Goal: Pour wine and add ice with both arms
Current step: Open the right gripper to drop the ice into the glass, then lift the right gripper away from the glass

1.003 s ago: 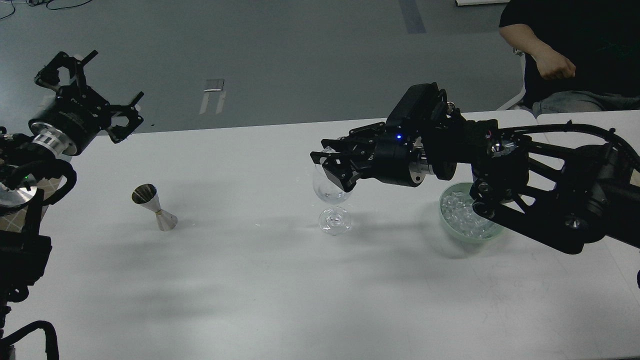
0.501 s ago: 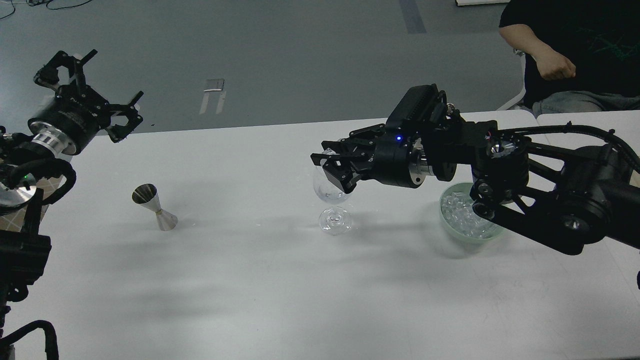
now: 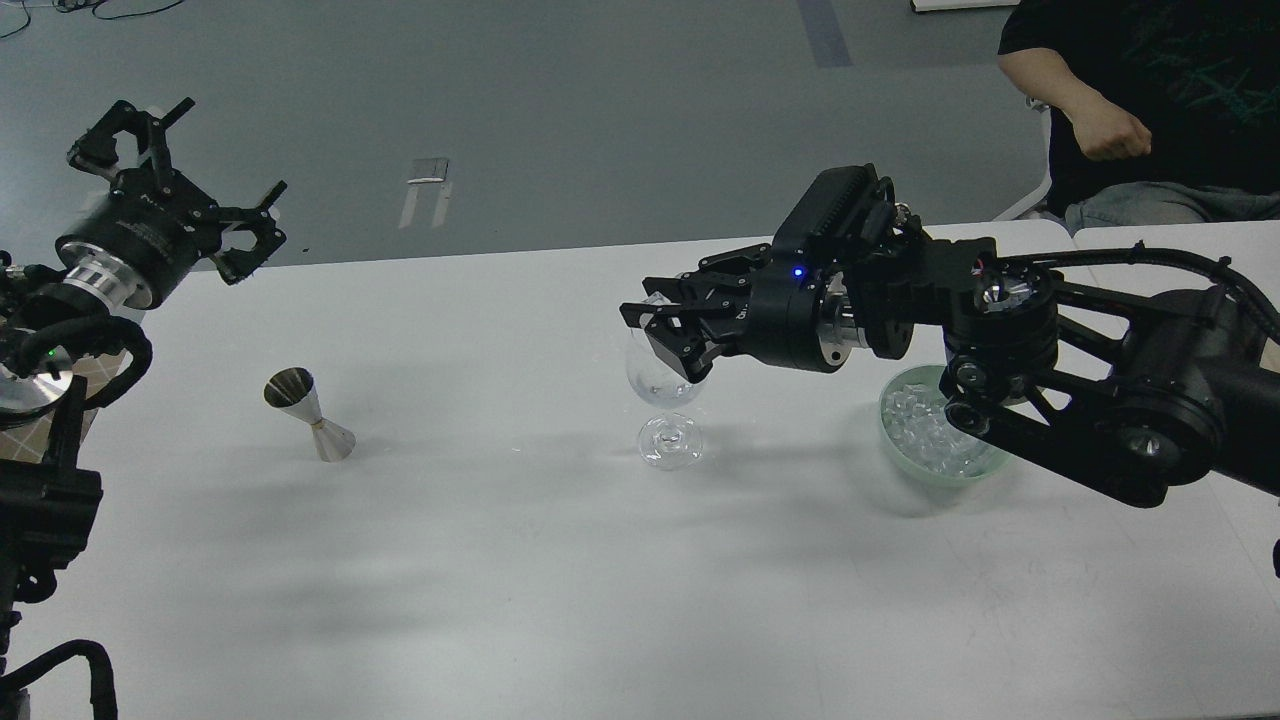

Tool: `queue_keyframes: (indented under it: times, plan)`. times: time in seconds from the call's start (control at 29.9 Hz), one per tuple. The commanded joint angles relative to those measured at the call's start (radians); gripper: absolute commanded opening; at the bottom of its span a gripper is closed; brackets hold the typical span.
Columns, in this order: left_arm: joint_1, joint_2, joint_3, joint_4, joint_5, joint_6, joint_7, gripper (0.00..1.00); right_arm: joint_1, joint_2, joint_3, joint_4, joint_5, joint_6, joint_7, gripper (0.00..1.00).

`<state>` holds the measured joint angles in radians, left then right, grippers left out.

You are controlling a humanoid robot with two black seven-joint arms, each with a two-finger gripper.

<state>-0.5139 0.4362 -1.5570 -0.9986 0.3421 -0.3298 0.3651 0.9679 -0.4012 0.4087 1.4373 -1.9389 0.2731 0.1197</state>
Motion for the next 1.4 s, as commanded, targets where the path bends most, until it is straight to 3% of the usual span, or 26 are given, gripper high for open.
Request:
queue_keyframes:
  times: [0.0,0.13,0.4,0.47,0.5,0.53,0.74,1.14,1.37]
  plan:
    - [0.0,0.001,0.0,0.0,0.0,0.0,0.0,0.98,-0.001,0.001,0.002,0.0,0.002,0.0,0.0,0.55]
    - [0.0,-0.001,0.0,0.0,0.0,0.0,0.0,0.98,-0.001,0.001,0.005,0.0,0.003,-0.002,0.0,0.67]
    - [0.0,0.001,-0.002,0.0,0.0,0.0,0.0,0.98,0.0,0.005,0.021,-0.002,0.008,-0.002,0.0,0.68]
    - [-0.002,0.001,-0.002,0.0,0.0,0.0,0.0,0.98,0.0,0.01,0.044,-0.006,0.012,-0.002,0.0,0.74]
    - [-0.002,0.001,-0.002,0.0,0.0,0.0,0.0,0.98,-0.001,0.012,0.065,-0.015,0.015,-0.005,-0.002,0.85]
    - [-0.002,0.001,-0.002,0.0,0.0,0.0,-0.002,0.98,-0.005,0.013,0.097,-0.027,0.017,-0.006,-0.002,0.89]
    - [-0.005,0.001,-0.003,0.0,0.0,0.0,-0.003,0.98,-0.008,0.068,0.286,-0.124,0.064,-0.009,0.0,0.97]
    - [-0.034,-0.002,-0.002,0.011,0.0,0.003,-0.005,0.98,-0.008,0.171,0.557,-0.349,0.302,-0.04,0.0,1.0]
    - [-0.061,-0.019,-0.002,0.012,-0.012,0.02,-0.003,0.98,0.005,0.191,0.59,-0.474,0.406,-0.093,0.0,1.0]
